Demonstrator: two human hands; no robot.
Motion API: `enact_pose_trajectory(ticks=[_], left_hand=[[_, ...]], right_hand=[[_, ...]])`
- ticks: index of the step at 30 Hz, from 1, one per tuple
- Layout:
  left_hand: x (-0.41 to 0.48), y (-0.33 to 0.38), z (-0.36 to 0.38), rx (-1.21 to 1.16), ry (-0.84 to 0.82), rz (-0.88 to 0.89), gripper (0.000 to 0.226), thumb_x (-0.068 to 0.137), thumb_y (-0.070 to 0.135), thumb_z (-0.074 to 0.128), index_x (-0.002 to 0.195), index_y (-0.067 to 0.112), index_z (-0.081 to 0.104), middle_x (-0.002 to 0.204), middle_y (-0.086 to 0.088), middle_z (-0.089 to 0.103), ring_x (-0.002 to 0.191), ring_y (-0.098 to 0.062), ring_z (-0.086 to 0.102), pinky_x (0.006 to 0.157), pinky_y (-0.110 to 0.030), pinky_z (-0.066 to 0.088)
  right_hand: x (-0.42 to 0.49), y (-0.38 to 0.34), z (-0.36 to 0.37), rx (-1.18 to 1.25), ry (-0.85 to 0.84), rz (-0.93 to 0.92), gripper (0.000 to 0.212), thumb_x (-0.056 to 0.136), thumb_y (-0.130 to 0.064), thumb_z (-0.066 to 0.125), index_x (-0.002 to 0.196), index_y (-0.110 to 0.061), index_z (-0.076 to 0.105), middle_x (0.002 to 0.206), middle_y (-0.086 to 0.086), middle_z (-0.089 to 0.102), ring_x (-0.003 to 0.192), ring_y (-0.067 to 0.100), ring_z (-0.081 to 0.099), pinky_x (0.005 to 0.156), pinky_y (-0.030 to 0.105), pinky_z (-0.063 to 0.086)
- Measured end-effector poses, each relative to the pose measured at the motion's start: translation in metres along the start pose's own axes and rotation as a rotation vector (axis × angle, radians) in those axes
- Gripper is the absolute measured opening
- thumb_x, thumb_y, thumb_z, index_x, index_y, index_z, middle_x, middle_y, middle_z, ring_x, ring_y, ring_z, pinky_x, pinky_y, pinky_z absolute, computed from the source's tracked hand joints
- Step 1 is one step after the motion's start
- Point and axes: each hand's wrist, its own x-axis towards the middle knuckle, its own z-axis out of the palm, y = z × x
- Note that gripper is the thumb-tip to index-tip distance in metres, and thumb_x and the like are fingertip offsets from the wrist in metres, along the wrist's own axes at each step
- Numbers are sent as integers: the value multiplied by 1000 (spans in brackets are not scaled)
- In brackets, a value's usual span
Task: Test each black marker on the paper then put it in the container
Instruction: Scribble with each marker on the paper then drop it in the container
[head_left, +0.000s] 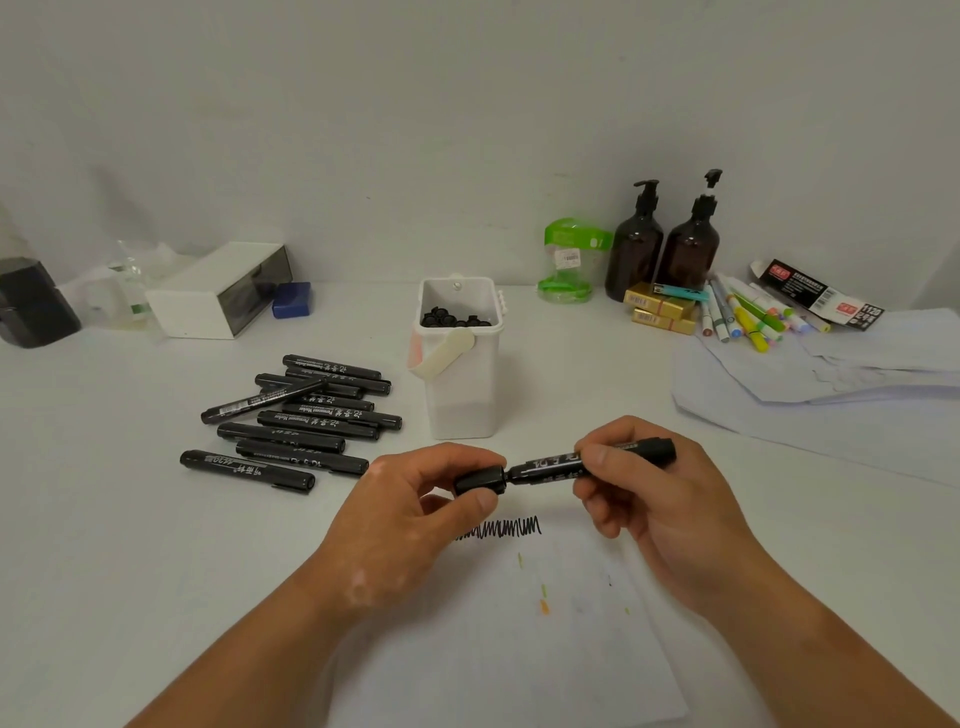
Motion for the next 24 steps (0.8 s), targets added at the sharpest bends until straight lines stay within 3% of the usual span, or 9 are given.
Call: enact_pose_trajectory(ticks=[7, 12, 19, 24], left_hand=[[0, 0, -1, -92, -52, 56, 22, 81, 40, 67, 100, 31, 73, 77, 5, 66, 73, -10, 59, 69, -21, 49], [0, -3, 4, -264, -109, 5, 25, 82, 38, 59, 95, 17, 63, 70, -7, 59, 69, -21, 52, 70, -35, 43], [1, -3, 8, -427, -106, -80, 13, 88, 20, 53, 92, 8, 54, 62, -2, 38, 58, -22, 41, 60, -28, 37], [-3, 4, 11, -364, -99, -51, 20, 89, 22, 50, 96, 3, 46, 60, 5, 37, 58, -20, 33, 58, -29, 32]], right_hand=[[-3, 1, 3, -88, -73, 7, 22, 68, -34, 80, 87, -23, 73, 84, 17, 78, 60, 20, 65, 52, 25, 50], [-5, 3, 8, -225, -125, -31, 19, 74, -39, 74, 87, -27, 68, 81, 9, 77, 55, 15, 56, 52, 26, 48], [-6, 5, 13, -231, -172, -39, 19, 75, -41, 72, 86, -28, 64, 81, 32, 62, 55, 20, 46, 48, 29, 41], [-4, 5, 10, -157, -186, -26, 10, 81, -25, 72, 85, -21, 64, 76, 15, 71, 55, 20, 48, 49, 27, 42]])
